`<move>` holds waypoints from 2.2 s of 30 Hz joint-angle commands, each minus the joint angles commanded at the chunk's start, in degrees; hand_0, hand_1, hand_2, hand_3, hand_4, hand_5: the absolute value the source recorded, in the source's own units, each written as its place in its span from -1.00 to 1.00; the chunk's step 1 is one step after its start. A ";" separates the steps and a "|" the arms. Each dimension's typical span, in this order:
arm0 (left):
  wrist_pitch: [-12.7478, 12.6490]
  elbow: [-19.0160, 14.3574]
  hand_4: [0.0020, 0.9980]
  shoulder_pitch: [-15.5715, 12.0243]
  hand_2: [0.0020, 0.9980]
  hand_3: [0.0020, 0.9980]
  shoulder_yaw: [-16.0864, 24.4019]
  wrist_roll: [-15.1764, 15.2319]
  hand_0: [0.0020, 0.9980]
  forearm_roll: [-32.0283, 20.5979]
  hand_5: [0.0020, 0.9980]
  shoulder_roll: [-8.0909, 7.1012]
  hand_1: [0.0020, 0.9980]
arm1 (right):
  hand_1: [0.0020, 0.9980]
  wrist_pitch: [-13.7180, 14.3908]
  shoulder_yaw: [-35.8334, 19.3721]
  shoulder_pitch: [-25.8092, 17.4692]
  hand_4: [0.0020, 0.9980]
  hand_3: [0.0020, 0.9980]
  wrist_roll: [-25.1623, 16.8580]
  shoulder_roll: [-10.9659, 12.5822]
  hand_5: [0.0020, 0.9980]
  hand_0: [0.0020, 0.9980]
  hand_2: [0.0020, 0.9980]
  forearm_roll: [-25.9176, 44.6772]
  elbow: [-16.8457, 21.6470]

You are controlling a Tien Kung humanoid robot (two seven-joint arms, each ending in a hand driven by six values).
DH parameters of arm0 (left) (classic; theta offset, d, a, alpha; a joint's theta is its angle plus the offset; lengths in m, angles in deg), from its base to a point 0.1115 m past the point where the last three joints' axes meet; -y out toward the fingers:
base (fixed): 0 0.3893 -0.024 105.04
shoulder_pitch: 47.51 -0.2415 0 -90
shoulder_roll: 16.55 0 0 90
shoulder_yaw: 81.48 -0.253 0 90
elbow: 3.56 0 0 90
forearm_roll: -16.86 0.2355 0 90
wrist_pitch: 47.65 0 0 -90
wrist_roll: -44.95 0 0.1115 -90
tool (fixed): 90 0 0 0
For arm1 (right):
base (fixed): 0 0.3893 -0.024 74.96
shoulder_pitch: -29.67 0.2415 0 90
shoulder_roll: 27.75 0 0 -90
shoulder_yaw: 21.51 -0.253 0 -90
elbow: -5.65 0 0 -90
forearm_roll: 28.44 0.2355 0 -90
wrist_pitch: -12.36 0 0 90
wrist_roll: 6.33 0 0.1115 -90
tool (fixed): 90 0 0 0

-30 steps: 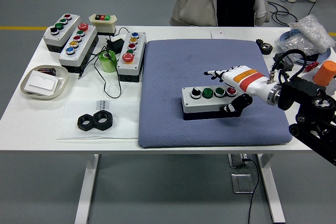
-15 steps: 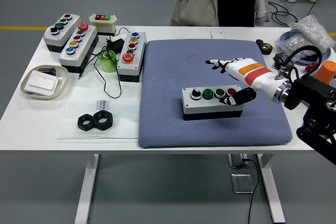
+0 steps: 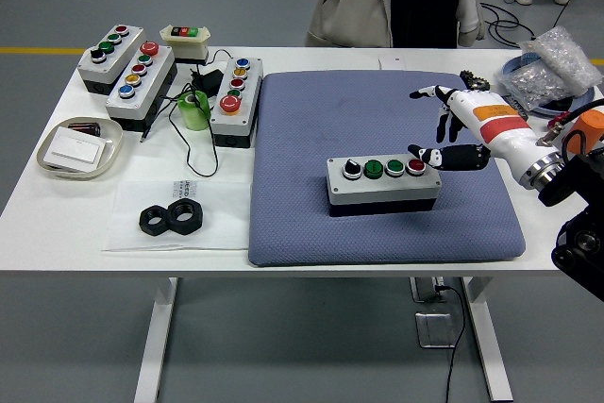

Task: Pick up the button,place it on the desk,press the button,press the button

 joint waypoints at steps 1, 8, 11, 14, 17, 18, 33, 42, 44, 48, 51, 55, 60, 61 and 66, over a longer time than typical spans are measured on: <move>0.00 0.00 0.44 0.01 0.54 0.60 -0.06 0.02 0.38 -0.08 1.00 -0.01 0.33 | -1.00 -0.56 -0.01 -0.21 0.25 0.26 0.18 0.16 -0.66 -0.76 -0.77 0.05 0.23; 0.05 0.00 0.44 0.02 0.54 0.60 0.21 -0.12 0.38 0.29 1.00 0.02 0.33 | -1.00 -3.97 0.79 -0.55 0.26 0.26 1.33 0.50 -0.64 -0.77 -0.80 0.05 0.63; 0.07 0.00 0.44 -0.03 0.54 0.60 0.38 -0.20 0.38 0.55 1.00 0.04 0.33 | -1.00 -5.40 1.28 -0.63 0.26 0.26 1.70 0.35 -0.64 -0.77 -0.80 -0.08 0.11; 0.07 0.00 0.44 -0.11 0.54 0.60 0.47 -0.25 0.38 0.73 1.00 0.04 0.33 | -1.00 -6.39 1.99 -0.77 0.26 0.27 1.99 0.27 -0.62 -0.77 -0.80 -0.16 -0.53; 0.08 -0.01 0.44 -0.17 0.54 0.60 0.55 -0.28 0.38 0.89 1.00 0.04 0.33 | -1.00 -6.71 2.38 -0.83 0.26 0.27 2.12 0.12 -0.62 -0.77 -0.80 -0.15 -1.15; 0.08 -0.01 0.44 -0.20 0.54 0.60 0.57 -0.30 0.38 0.95 1.00 0.04 0.33 | -1.00 -6.75 2.50 -0.82 0.26 0.27 2.16 0.05 -0.62 -0.77 -0.80 -0.22 -1.45; 0.16 -0.03 0.44 -0.38 0.54 0.60 0.98 -0.44 0.38 1.56 1.00 0.06 0.33 | -1.00 -7.13 3.28 -0.69 0.28 0.30 2.67 -0.59 -0.54 -0.76 -0.81 -0.56 -3.77; 0.12 -0.01 0.44 -0.26 0.54 0.60 0.55 -0.22 0.38 0.91 1.00 0.03 0.33 | -1.00 -7.50 4.00 -0.15 0.29 0.32 3.18 -1.06 -0.54 -0.76 -0.81 -1.12 -4.45; 0.12 -0.01 0.44 -0.25 0.54 0.60 0.56 -0.22 0.38 0.86 1.00 0.03 0.33 | -1.00 -7.78 4.18 -0.05 0.29 0.33 3.39 -1.18 -0.52 -0.76 -0.81 -1.33 -4.50; 0.12 -0.01 0.44 -0.18 0.54 0.60 0.42 -0.17 0.38 0.68 1.00 -0.01 0.33 | -1.00 -8.63 4.67 0.09 0.29 0.33 3.72 -1.06 -0.52 -0.76 -0.81 -1.66 -4.30; 0.11 0.00 0.44 -0.08 0.55 0.60 0.37 -0.15 0.38 0.57 1.00 -0.03 0.33 | -1.00 -9.17 4.91 0.24 0.30 0.33 4.00 -0.94 -0.49 -0.76 -0.81 -1.80 -4.09; 0.12 0.01 0.44 0.00 0.55 0.60 0.32 -0.11 0.38 0.49 1.00 -0.05 0.33 | -1.00 -9.44 5.00 0.50 0.30 0.33 4.14 -0.89 -0.49 -0.76 -0.81 -1.92 -4.03; 0.10 0.03 0.44 0.03 0.54 0.60 0.28 -0.05 0.38 0.35 1.00 -0.06 0.33 | -1.00 -8.28 3.98 0.47 0.30 0.34 3.94 -0.84 -0.48 -0.76 -0.81 -1.96 -3.37; 0.11 0.04 0.44 0.04 0.54 0.60 0.29 -0.04 0.38 0.36 1.00 -0.06 0.33 | -1.00 -7.74 3.52 0.53 0.30 0.34 3.84 -0.83 -0.48 -0.76 -0.81 -2.02 -2.94; 0.12 0.03 0.44 0.06 0.54 0.60 0.32 -0.06 0.38 0.39 1.00 -0.08 0.33 | -1.00 -7.20 3.05 1.06 0.32 0.36 3.88 -0.98 -0.45 -0.76 -0.81 -2.21 -1.45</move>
